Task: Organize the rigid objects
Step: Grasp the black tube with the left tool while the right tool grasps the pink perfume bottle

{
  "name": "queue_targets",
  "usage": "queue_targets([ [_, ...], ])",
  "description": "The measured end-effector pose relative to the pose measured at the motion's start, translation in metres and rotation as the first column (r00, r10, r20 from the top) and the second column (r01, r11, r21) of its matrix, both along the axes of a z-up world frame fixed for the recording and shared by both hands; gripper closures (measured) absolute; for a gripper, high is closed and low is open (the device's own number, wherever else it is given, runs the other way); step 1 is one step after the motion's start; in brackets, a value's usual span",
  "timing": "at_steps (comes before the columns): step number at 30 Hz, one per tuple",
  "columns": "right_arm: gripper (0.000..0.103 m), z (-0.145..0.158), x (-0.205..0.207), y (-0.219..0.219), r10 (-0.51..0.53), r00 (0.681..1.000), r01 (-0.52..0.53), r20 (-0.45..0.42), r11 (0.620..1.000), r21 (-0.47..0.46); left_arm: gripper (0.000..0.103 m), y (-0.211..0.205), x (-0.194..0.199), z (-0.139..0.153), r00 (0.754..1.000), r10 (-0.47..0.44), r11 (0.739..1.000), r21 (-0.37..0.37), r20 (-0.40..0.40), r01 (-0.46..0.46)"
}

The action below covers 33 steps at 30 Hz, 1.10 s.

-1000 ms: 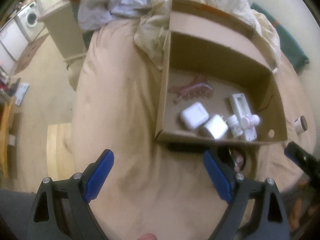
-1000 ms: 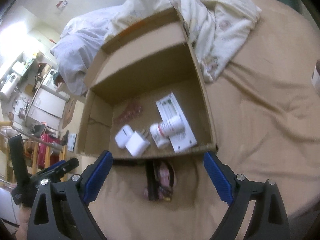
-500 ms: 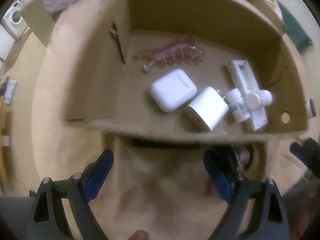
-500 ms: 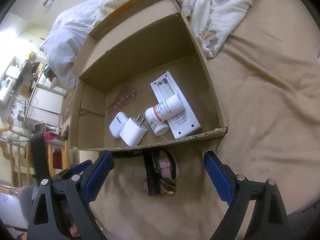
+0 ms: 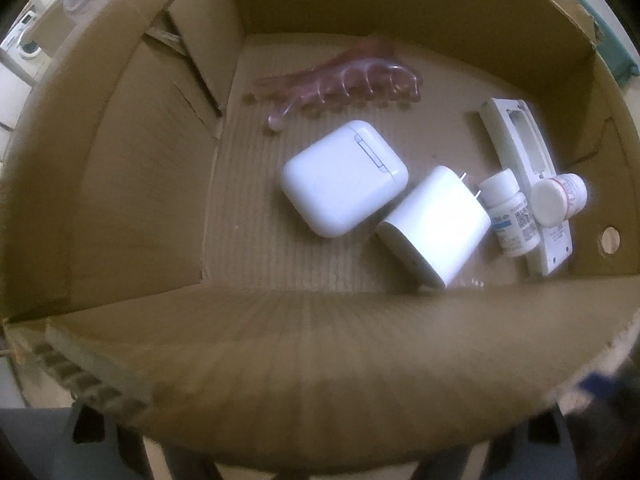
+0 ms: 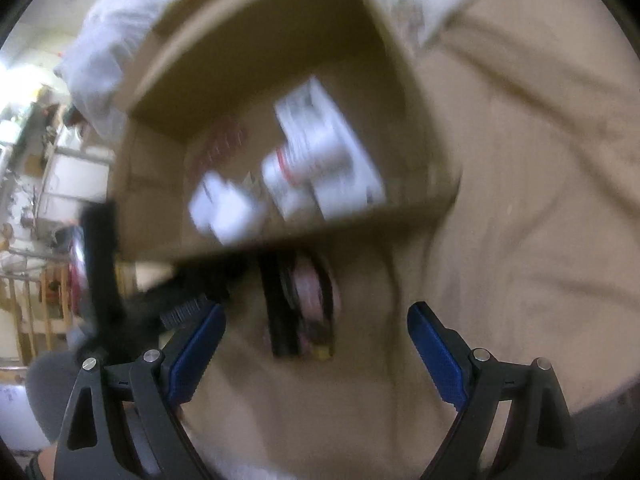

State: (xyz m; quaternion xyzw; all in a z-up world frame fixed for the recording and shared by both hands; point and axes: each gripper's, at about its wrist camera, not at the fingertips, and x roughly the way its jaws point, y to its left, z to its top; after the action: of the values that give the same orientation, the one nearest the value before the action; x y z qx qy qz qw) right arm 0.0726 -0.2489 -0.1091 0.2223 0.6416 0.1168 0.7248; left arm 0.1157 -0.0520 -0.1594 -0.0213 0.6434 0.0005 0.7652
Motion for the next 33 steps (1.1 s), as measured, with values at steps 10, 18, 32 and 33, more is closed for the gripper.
queue_targets([
  [10,0.022,-0.036,-0.005,0.054,0.091,0.989,-0.101,-0.115,0.991,-0.088,0.024,0.026,0.006,0.004,0.998,0.059,0.998,-0.013,-0.026,-0.060],
  [18,0.024,-0.044,-0.006,0.084,0.076,0.994,-0.094,-0.080,0.962,-0.257,0.024,0.025,0.006,0.005,0.998,0.051,0.999,0.012,-0.023,-0.050],
  [32,0.036,-0.043,-0.053,0.071,0.159,0.978,-0.177,-0.137,0.975,-0.134,0.024,0.032,-0.040,0.022,0.997,0.051,0.999,-0.007,-0.063,-0.052],
  [33,0.036,-0.043,-0.056,0.067,0.156,0.978,-0.174,-0.140,0.976,-0.129,0.024,0.032,-0.043,0.025,0.997,0.047,0.999,-0.004,-0.058,-0.047],
])
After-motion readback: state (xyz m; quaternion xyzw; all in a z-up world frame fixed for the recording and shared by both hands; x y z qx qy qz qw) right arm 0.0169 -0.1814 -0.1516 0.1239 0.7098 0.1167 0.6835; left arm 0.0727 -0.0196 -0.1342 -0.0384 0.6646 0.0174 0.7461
